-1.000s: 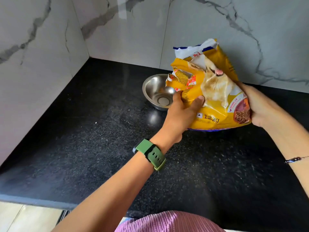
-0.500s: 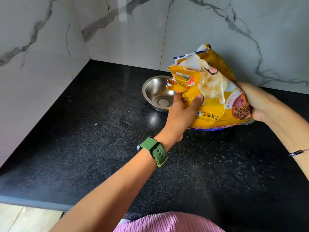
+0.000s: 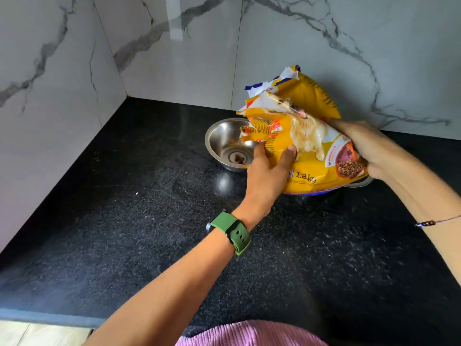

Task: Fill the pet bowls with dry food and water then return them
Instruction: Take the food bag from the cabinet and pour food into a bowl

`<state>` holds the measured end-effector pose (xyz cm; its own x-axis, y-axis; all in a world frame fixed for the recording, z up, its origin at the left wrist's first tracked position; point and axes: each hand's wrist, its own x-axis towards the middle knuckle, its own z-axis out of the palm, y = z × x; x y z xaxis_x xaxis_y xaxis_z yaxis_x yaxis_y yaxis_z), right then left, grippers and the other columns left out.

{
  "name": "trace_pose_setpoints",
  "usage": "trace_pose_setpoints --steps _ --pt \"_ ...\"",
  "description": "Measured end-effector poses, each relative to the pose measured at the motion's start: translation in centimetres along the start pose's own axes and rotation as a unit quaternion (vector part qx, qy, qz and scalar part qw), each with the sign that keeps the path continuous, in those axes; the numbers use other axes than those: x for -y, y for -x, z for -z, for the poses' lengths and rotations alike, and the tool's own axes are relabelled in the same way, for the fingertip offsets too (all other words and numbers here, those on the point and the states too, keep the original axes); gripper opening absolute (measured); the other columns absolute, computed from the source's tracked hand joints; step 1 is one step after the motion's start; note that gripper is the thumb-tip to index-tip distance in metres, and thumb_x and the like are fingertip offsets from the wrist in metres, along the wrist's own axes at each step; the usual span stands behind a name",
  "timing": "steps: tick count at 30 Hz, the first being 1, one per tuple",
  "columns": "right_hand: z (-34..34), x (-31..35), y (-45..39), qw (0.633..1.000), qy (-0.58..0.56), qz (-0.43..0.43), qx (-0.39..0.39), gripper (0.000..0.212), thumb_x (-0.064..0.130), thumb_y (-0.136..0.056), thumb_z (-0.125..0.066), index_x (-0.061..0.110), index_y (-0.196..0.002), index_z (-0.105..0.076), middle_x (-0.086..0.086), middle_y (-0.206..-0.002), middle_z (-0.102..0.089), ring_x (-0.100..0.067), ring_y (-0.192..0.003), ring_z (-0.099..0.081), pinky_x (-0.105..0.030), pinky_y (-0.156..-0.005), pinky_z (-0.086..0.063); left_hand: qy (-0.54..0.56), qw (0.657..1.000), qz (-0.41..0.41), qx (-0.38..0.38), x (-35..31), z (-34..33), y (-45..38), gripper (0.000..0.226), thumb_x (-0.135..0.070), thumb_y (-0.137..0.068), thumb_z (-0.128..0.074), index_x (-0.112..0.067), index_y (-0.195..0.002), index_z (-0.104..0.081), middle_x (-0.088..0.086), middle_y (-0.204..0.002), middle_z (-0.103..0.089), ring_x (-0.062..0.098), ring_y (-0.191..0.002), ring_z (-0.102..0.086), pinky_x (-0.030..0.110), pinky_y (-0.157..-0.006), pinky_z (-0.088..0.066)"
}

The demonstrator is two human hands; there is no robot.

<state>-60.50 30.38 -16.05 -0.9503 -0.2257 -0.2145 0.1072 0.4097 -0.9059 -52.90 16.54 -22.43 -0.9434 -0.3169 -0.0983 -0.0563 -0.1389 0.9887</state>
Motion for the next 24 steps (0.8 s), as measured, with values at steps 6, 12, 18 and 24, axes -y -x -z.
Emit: trace_pose_setpoints --steps 6,12,18,24 --pt "0.3 -0.1 0.1 0.997 -0.038 0.045 -0.040 0.026 0.041 -0.088 -0.058 0.019 -0.082 -0.069 0.002 -0.066 -0.074 -0.012 -0.062 -0.071 -0.030 -0.073 -0.053 -0.033 0.998 -0.045 -0.009 -0.8 0.1 0.2 0.051 -0.037 -0.086 -0.063 -0.017 -0.129 -0.044 0.005 -0.125 -0.060 0.022 -0.114 -0.058 0.043 -0.099 -0.048" --pt "0.2 -0.3 -0.4 0.997 -0.006 0.046 -0.061 0.025 0.041 -0.084 -0.061 0.018 -0.087 -0.070 -0.002 -0.079 -0.075 -0.022 -0.078 -0.071 -0.041 -0.086 -0.055 -0.012 1.000 -0.017 -0.012 -0.7 -0.3 -0.1 0.063 -0.051 -0.070 -0.064 -0.023 -0.124 -0.046 0.004 -0.125 -0.061 0.024 -0.113 -0.059 0.045 -0.098 -0.048" --pt "0.2 -0.2 -0.4 0.996 0.018 0.047 -0.070 0.021 0.039 -0.085 -0.060 0.019 -0.083 -0.069 -0.008 -0.087 -0.071 -0.028 -0.082 -0.069 -0.046 -0.090 -0.053 -0.018 1.000 0.001 -0.012 -0.5 -0.5 -0.2 0.052 -0.038 -0.083 -0.063 -0.016 -0.128 -0.047 0.005 -0.122 -0.061 0.024 -0.111 -0.059 0.045 -0.099 -0.048" --pt "0.5 -0.2 -0.1 0.985 -0.050 0.111 -0.119 0.015 0.038 -0.074 -0.062 0.026 -0.072 -0.070 -0.001 -0.082 -0.071 -0.023 -0.081 -0.068 -0.040 -0.083 -0.053 -0.073 0.992 -0.095 -0.047 -1.1 -0.7 0.4 0.063 -0.047 -0.077 -0.059 -0.017 -0.131 -0.044 0.005 -0.122 -0.062 0.020 -0.112 -0.059 0.040 -0.097 -0.048"
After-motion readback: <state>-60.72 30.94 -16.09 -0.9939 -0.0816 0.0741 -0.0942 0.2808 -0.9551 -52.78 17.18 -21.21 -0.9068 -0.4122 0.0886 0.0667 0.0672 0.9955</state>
